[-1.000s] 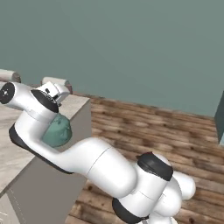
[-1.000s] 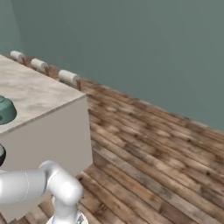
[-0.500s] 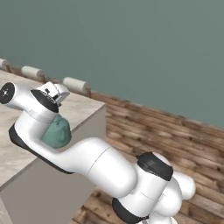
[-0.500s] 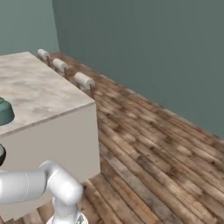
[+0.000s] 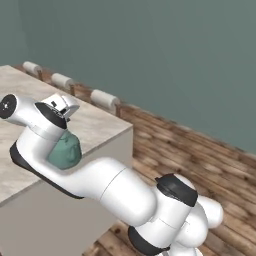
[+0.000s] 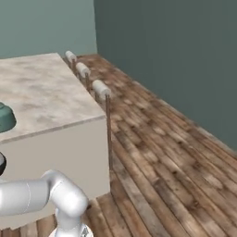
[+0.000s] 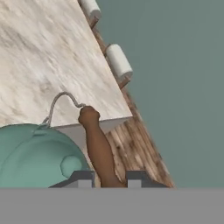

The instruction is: The kettle is done boiling. Turn off the stove, then wait for 300 timesteps before moving the kettle to the dining table.

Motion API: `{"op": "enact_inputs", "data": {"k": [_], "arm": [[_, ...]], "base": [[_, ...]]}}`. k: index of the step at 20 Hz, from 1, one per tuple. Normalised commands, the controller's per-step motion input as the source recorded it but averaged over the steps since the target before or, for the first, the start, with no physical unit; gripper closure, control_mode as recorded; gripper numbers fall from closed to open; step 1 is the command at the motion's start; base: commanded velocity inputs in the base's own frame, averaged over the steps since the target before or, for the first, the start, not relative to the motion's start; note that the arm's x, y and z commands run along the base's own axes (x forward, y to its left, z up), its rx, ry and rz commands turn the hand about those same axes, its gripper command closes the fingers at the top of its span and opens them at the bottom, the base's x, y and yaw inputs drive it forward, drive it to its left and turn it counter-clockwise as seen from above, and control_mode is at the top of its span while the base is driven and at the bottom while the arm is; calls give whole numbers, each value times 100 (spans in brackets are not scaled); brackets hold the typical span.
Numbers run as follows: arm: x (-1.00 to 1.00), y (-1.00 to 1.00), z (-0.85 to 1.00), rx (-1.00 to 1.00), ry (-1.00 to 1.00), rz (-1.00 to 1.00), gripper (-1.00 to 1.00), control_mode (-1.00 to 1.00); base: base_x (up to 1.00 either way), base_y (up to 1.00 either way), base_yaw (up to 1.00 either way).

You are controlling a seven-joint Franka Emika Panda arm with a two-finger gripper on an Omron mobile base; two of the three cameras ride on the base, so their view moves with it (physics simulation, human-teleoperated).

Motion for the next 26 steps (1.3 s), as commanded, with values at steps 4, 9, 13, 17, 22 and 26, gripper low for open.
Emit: {"op": "enact_inputs", "data": {"k": [4, 9, 13, 17, 22, 26], "arm": [[0, 0, 0, 0, 0, 0, 100, 100], [0, 0, 0, 0, 0, 0, 100, 100], [0, 0, 0, 0, 0, 0, 100, 100], [0, 0, 0, 0, 0, 0, 100, 100], [0, 0, 0, 0, 0, 0, 100, 100], [0, 0, 0, 0, 0, 0, 100, 100]], "base": [[34, -54, 37], [37, -53, 37], [39, -52, 37], [41, -52, 37], [43, -50, 38], [47, -47, 38]]}}
